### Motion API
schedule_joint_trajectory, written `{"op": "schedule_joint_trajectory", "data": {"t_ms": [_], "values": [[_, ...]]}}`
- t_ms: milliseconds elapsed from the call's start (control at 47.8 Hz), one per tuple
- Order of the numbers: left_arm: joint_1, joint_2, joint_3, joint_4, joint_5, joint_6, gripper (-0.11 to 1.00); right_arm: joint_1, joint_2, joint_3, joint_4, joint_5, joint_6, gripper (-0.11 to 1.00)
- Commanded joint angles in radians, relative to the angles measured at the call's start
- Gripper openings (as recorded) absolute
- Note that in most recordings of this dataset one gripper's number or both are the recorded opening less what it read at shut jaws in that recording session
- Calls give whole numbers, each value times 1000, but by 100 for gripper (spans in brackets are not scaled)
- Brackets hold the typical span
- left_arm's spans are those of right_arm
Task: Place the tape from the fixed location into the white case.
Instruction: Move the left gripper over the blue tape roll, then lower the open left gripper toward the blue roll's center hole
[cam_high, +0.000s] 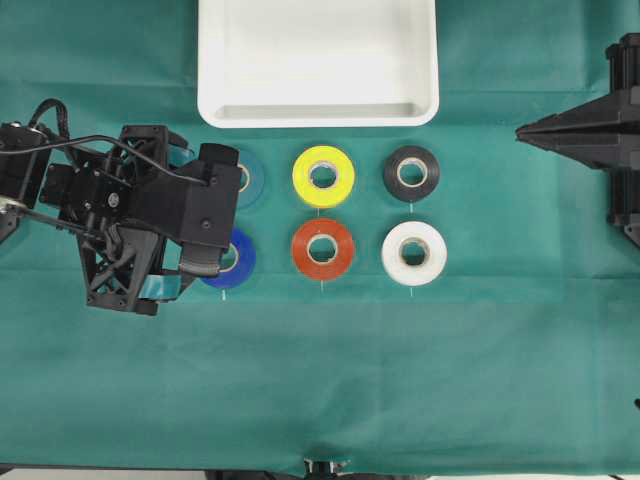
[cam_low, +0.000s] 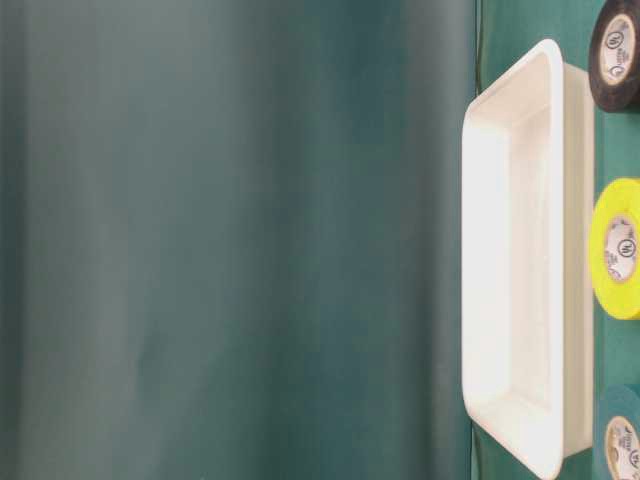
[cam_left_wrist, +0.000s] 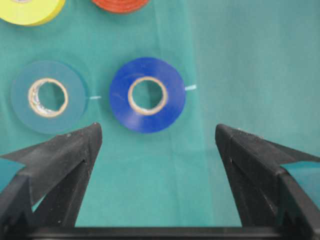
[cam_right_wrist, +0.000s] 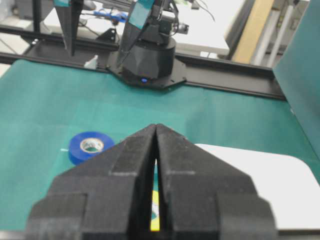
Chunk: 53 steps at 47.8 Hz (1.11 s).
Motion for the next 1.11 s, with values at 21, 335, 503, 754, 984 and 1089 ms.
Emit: {"op": "schedule_joint_trajectory", "data": {"t_ms": [21,335,503,754,984,1089], "values": [[0,-9,-23,2,-6,2,98,0,6,-29,2,-3,2,0],[0,-14,-18,3,-12,2,98,2,3,-28,2,-3,3,0],[0,-14,-17,3,-12,2,98,0,3,-28,2,-3,2,0],[0,-8,-15,3,-25,2,98,0,6,-28,2,-3,2,0],[-8,15,32,3,-89,0,98,2,3,-28,2,-3,2,0],[-20,29,52,3,-118,0,98,0,6,-28,2,-3,3,0]]}}
